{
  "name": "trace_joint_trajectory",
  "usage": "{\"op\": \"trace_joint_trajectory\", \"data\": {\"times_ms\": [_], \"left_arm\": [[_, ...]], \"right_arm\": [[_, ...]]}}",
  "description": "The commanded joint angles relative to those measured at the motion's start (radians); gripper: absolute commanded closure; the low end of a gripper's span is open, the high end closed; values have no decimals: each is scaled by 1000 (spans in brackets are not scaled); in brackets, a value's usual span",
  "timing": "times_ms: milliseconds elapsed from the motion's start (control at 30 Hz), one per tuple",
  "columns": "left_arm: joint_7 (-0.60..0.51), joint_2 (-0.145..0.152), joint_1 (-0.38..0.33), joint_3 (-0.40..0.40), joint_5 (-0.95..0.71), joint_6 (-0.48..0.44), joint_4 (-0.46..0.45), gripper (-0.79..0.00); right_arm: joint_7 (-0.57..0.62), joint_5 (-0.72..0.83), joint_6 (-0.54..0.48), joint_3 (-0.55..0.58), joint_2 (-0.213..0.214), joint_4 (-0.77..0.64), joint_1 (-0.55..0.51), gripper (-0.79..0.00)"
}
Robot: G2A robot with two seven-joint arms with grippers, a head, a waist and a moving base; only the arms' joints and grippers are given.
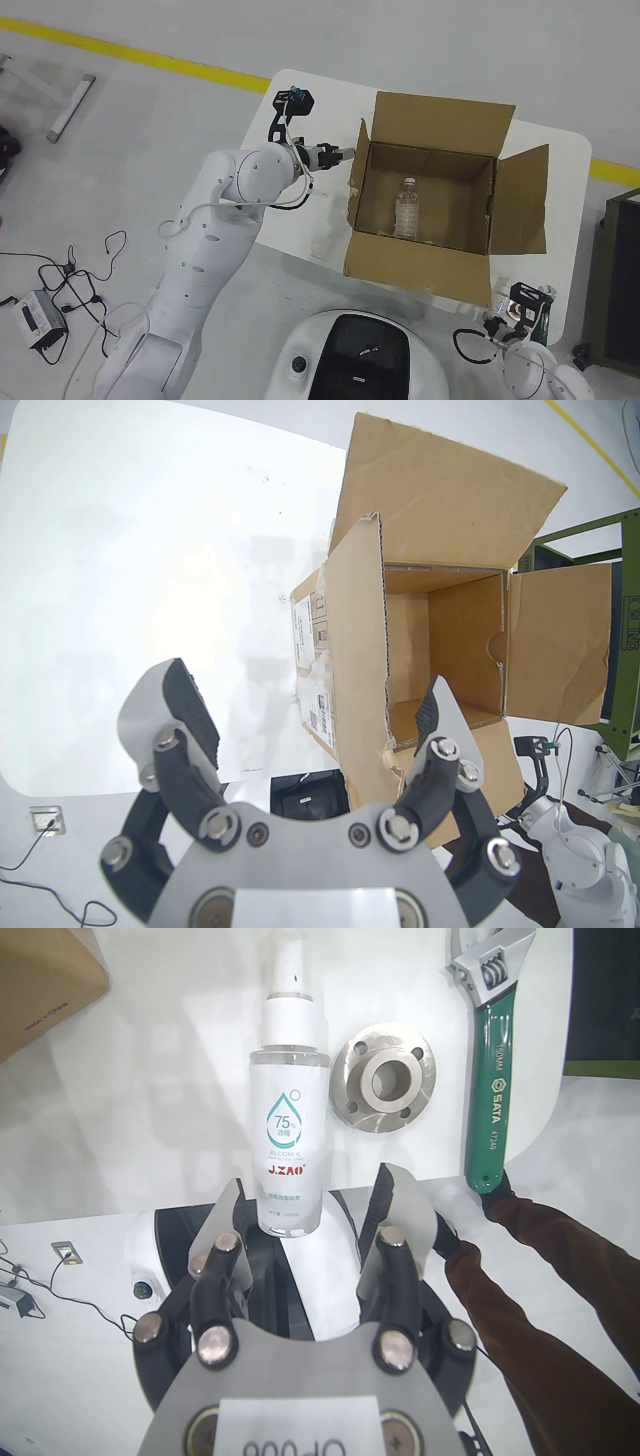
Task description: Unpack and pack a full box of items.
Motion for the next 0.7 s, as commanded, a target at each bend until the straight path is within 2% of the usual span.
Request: {"op": "trace_joint_trajectory", "data": {"times_ms": [0,667], "left_arm": [[0,0,0,0,0,0,0,-785],[0,0,0,0,0,0,0,-785]], "right_arm": [[1,1,2,-1,-1,4,7,-496],[29,-14,11,-37,-6,98,115,-471]]}}
